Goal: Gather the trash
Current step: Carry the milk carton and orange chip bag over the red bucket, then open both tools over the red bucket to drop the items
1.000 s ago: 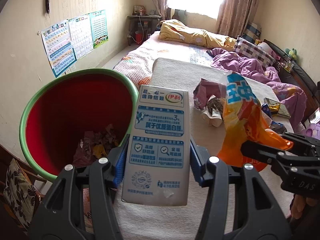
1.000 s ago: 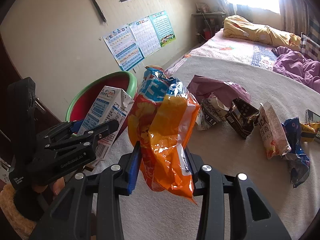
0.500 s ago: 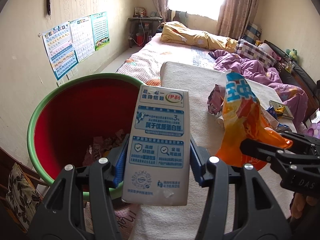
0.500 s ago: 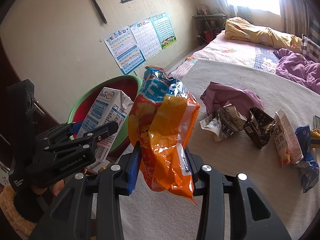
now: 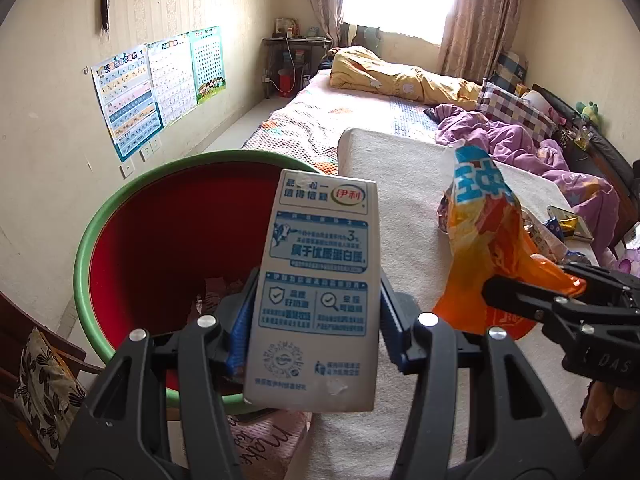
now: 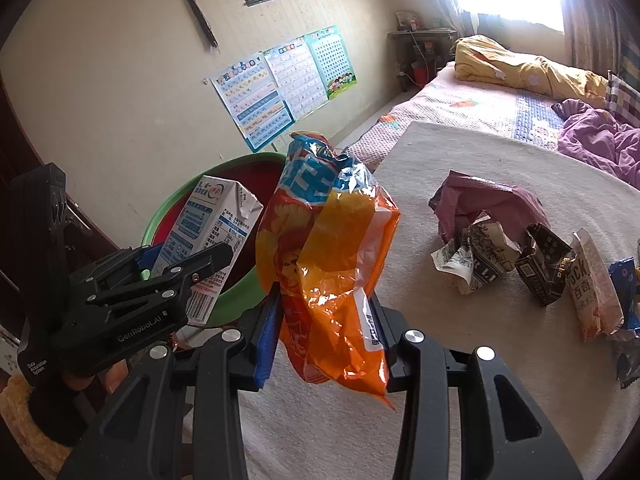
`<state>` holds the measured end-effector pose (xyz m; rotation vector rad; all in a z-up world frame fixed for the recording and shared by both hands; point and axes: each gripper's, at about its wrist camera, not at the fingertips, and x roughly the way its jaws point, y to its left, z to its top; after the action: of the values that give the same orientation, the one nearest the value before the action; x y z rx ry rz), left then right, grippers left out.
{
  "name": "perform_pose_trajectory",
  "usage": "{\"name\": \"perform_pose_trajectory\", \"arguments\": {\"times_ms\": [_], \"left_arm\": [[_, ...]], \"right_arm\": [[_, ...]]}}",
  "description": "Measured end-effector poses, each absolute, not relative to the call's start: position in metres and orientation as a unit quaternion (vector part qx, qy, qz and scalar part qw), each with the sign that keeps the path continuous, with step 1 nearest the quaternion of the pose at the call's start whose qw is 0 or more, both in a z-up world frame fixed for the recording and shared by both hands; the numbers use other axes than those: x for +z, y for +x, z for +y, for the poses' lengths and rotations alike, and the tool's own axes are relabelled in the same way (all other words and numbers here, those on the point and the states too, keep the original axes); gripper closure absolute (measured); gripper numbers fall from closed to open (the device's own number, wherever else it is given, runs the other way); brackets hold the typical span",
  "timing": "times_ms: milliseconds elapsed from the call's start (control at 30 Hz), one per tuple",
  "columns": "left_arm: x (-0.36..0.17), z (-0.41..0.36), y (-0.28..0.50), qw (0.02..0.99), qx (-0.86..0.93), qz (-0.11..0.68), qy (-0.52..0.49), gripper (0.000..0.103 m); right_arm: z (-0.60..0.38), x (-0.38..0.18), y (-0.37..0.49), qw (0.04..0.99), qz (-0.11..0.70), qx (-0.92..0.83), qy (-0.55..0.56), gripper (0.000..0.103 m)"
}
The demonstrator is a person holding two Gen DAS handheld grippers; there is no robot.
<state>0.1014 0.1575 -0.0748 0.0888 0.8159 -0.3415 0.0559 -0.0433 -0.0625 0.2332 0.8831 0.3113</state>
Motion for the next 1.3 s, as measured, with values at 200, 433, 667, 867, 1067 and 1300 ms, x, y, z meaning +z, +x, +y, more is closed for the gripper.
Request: {"name": "perform_pose_trajectory", "arguments": {"times_ms": [200,433,667,867,1067,1300], "left_arm": [[-0.075,0.166,0.106,0.904,-0.164,0.392,0.045,0.052],[-0.074,0.178,0.113,0.907,-0.156,0.388,0.047,0.052],[-0.076,0.189,0.121,0.911,-0.141,0.385,0.049,0.052],[-0.080,0.205,0.129,0.911,-0.125,0.391,0.047,0.052],[-0.088,0.219,0.134,0.907,-0.115,0.404,0.042,0.052],[-0.087,0.234,0.139,0.910,-0.093,0.404,0.027,0.044]], "right_arm": [[-0.039,-0.063,0.059,0.886,0.424,0.149,0.113,0.065],[-0.031,-0.062,0.064,0.888,0.420,0.149,0.112,0.065],[-0.022,-0.059,0.070,0.890,0.416,0.154,0.109,0.065],[-0.007,-0.056,0.080,0.888,0.414,0.173,0.104,0.065],[0.014,-0.054,0.095,0.882,0.417,0.196,0.096,0.065],[0.033,-0.048,0.113,0.882,0.410,0.212,0.097,0.048]]}}
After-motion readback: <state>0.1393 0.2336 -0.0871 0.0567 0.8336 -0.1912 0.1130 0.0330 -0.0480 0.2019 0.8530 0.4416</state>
